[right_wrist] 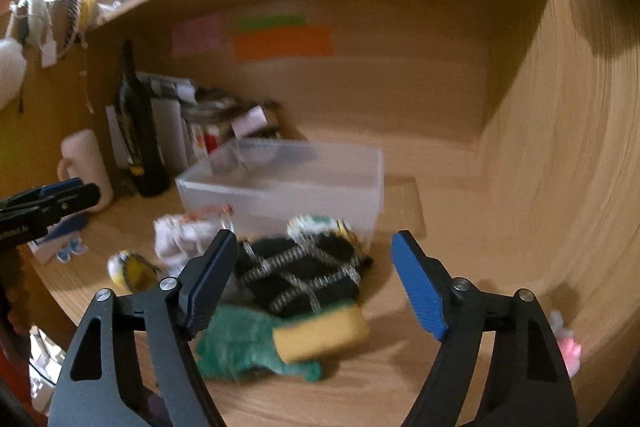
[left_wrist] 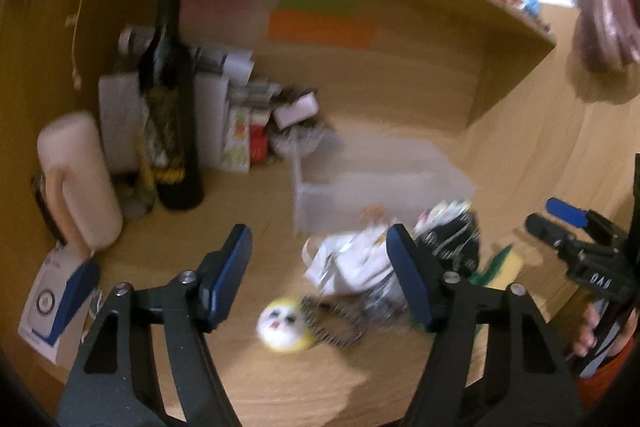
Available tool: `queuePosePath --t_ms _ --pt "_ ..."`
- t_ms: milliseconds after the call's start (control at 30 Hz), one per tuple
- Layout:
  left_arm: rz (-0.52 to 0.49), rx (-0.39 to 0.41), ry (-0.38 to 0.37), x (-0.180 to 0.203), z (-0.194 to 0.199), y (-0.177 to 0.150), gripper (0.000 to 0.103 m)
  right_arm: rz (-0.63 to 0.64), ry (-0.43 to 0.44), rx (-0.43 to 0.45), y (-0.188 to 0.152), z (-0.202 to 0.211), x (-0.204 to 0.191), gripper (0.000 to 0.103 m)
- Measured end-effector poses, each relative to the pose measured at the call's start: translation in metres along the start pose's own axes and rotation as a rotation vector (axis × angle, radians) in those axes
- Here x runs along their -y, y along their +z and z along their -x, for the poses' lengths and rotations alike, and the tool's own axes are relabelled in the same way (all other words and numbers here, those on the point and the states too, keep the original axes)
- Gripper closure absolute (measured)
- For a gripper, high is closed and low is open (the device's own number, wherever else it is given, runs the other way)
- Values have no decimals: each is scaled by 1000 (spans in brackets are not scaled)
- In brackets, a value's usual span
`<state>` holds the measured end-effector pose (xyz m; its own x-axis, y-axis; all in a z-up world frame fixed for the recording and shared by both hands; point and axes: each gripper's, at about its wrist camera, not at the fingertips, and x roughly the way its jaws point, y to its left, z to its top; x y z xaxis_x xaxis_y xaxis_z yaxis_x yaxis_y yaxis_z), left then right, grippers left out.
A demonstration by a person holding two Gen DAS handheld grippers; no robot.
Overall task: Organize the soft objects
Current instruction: 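Lower both tools toward the pile of soft items beside the bin, then grasp the yellow-white plush ball with the left tool while the right tool grasps the yellow sponge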
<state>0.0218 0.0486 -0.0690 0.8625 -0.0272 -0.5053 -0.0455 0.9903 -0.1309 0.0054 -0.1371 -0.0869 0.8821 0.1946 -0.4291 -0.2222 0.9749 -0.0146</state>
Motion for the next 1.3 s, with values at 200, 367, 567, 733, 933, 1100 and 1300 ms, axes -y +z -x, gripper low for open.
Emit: queuePosePath --t_ms 200,367,567,733,933,1100,1300 --pt "38 -112 41 -16 -20 -27 36 -40 1 -105 -23 -13 14 28" --pt "67 -173 54 -19 -35 -41 36 -52 23 -161 -37 -21 13 28" --pt "101 -231 49 -27 -52 -55 37 -62 32 -203 -44 -34 14 28" --pt "113 -241 25 -30 -52 -59 38 -91 53 -214 -45 -39 16 28" --pt "116 -181 33 -33 -31 -49 38 -92 65 -209 -45 -41 15 40" --pt "146 -185 74 -48 -33 -48 38 -94 62 -199 -44 -42 14 46" --pt "170 -218 18 -51 -52 -52 41 -103 40 -162 -39 -31 18 48"
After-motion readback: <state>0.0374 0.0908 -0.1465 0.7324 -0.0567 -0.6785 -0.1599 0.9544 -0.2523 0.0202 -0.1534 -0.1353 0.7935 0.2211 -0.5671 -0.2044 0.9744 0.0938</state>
